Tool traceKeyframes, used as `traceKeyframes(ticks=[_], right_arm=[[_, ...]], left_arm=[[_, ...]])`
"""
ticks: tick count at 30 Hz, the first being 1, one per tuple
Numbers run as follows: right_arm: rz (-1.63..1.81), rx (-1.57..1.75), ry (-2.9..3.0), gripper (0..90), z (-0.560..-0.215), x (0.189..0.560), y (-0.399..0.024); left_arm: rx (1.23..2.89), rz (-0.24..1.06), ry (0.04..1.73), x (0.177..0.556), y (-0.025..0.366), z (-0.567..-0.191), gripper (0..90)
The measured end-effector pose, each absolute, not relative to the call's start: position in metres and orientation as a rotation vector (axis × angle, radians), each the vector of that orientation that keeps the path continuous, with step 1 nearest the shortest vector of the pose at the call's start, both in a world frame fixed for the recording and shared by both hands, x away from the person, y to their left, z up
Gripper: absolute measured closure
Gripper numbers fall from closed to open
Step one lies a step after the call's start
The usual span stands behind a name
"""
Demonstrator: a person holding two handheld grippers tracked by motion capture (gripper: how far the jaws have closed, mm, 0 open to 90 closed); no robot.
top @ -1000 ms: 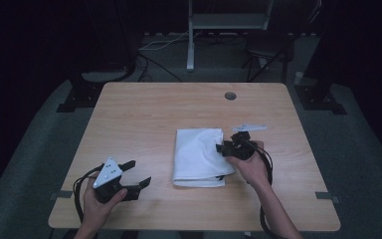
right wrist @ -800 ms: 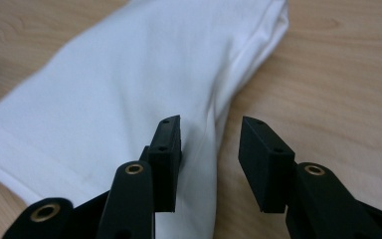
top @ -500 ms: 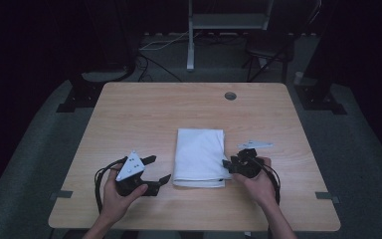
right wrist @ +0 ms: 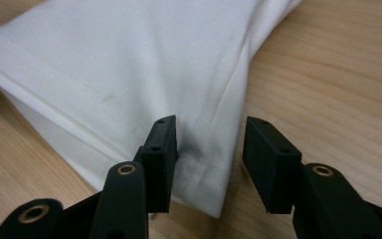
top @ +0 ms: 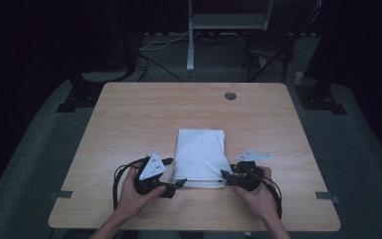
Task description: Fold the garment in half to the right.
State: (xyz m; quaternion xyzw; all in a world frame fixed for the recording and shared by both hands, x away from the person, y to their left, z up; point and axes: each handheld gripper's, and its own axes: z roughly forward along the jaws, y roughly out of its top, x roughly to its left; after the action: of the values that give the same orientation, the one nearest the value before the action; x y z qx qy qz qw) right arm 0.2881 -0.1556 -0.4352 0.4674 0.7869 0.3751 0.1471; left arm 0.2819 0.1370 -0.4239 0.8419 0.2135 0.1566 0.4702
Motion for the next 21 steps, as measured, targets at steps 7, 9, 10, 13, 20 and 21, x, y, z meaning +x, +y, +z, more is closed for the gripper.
traceKeyframes(ticks=[7,9,10,13,20,21], right_arm=[[1.046,1.312,2.269,56.2,-0.438,0.294,-0.145],[1.049,1.303,2.268,56.1,-0.439,0.297,-0.140],[1.050,1.300,2.269,56.1,-0.439,0.300,-0.137],[1.049,1.297,2.273,56.1,-0.438,0.307,-0.128],[1.031,1.246,2.284,54.6,-0.437,0.320,-0.107],[1.029,1.236,2.287,53.7,-0.437,0.322,-0.104]], left_arm=[[2.117,0.360,0.500,0.283,0.132,-0.433,21.2],[2.113,0.369,0.514,0.284,0.134,-0.433,21.2],[2.110,0.371,0.519,0.284,0.135,-0.433,21.3],[2.100,0.377,0.538,0.285,0.141,-0.430,21.3],[2.049,0.364,0.613,0.293,0.155,-0.429,21.3],[2.050,0.356,0.621,0.294,0.157,-0.429,21.2]])
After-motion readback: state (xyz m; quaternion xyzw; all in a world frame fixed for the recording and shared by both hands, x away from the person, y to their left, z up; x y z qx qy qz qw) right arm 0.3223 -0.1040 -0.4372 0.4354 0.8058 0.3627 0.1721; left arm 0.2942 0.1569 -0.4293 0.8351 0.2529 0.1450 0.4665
